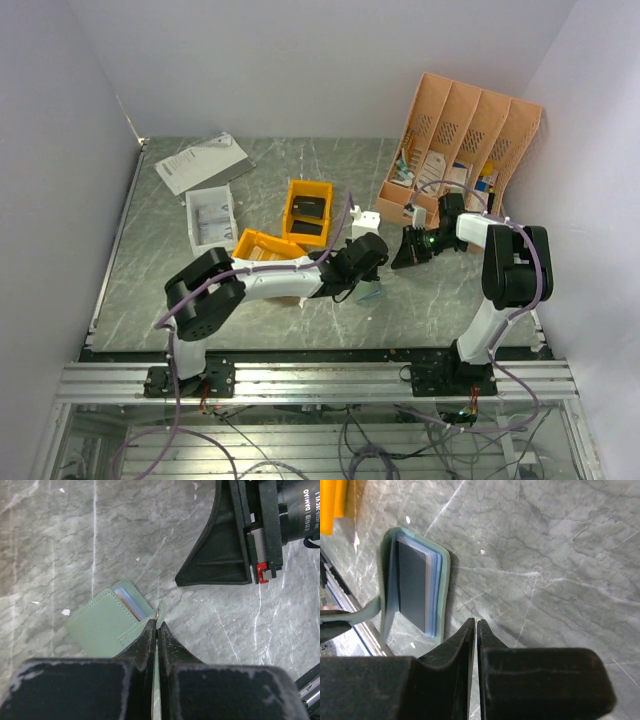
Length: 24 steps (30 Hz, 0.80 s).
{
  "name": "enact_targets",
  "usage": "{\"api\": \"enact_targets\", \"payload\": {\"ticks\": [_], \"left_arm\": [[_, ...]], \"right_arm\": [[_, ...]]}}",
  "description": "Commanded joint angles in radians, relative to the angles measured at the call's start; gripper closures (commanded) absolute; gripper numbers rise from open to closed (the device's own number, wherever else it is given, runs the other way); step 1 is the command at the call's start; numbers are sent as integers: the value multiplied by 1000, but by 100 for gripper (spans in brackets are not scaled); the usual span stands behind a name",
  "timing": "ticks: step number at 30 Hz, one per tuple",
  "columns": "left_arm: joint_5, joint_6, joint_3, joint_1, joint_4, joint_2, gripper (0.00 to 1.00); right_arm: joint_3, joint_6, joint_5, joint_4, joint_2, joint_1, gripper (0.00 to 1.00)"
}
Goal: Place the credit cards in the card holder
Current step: Close the card holder at the center of the board, then turn over the card holder at the center of the board.
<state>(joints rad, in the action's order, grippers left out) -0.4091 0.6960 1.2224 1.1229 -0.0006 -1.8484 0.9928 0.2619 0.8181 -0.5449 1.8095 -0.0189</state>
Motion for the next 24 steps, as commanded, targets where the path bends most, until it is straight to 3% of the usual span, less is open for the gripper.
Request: {"api": "enact_targets", "payload": {"ticks": [1, 7, 10, 13, 24], "left_arm": [[33, 2, 59, -3, 41, -60, 93], [102, 25, 92, -23, 80, -149, 91], [202, 70, 39, -56, 186, -183, 67], [287, 126, -43, -101, 330, -181, 52], [373, 58, -99, -131, 458, -42, 36]], "right_arm": [[4, 5, -20, -13, 30, 17, 94], [4, -7, -21, 0, 3, 12, 94], [4, -4, 16, -3, -10, 4, 94], [4, 9, 53, -10, -18, -1, 94], [62, 170, 242, -131, -24, -7, 96]]}}
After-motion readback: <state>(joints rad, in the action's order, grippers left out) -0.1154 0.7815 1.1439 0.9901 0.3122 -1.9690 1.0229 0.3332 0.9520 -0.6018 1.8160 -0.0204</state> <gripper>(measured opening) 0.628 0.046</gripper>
